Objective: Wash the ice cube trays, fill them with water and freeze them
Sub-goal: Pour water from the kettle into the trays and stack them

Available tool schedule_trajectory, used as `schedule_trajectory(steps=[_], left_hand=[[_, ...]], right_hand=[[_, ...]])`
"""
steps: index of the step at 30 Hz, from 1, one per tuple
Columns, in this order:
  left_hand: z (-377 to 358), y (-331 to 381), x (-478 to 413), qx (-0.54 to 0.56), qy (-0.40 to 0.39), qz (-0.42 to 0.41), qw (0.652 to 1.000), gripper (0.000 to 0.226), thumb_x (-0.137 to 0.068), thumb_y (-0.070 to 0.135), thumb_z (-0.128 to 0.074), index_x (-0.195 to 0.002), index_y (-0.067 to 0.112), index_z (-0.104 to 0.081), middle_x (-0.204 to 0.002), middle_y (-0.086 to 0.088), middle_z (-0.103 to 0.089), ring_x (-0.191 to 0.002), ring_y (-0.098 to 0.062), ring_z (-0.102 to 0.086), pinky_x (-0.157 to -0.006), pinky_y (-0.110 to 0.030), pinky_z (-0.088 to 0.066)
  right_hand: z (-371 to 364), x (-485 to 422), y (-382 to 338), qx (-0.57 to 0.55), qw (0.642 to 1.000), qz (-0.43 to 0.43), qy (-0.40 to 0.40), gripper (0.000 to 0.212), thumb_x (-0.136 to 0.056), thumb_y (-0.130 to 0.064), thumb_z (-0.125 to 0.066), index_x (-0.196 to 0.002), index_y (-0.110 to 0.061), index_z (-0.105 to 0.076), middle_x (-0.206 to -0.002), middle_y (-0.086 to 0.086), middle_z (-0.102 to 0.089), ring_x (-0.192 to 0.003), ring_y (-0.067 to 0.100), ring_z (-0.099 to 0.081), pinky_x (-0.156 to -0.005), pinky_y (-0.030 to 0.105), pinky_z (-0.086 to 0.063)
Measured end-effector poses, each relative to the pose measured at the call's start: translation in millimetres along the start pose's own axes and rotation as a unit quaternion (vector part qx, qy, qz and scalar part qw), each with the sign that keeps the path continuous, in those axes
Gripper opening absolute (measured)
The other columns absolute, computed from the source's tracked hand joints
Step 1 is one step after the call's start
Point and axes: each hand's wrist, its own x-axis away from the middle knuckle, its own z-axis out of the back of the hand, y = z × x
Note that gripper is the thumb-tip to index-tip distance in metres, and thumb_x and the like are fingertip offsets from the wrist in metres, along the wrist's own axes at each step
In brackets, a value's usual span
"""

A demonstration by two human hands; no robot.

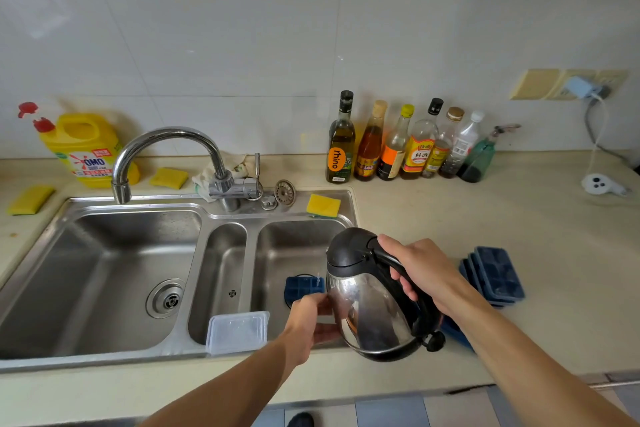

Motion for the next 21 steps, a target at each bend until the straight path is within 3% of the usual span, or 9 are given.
schedule_trajectory(steps=[14,21], left_hand=[[-0.2,7.6,-9.6,0.001,-0.007,-0.021,1.0,0.032,-0.104,0.021,-0.048,-0.108,0.006,-0.075,-0.099,-0.015,-0.078,-0.088,-0.033,-0.077,-0.076,-0.044,-0.064],[-5.2,31.1,-21.3,-0.035,0.009,-0.087,0.996,0.025,-0.105,0.023,-0.054,-0.108,0.006,-0.072,-0.105,-0.016,-0.076,-0.087,-0.028,-0.077,-0.071,-0.036,-0.062]], right_hand=[[1.3,-10.2,2.9,-0.009,1.0,0.007,0.0,0.061,-0.091,-0.06,-0.058,-0.059,-0.008,-0.066,-0.05,0.008,-0.056,-0.043,0.021,-0.05,-0.049,0.028,-0.045],[1.9,-17.8,22.0,-0.047,0.996,0.05,0.058,0.064,-0.094,-0.061,-0.056,-0.055,-0.011,-0.065,-0.048,0.008,-0.057,-0.04,0.02,-0.051,-0.045,0.027,-0.045]])
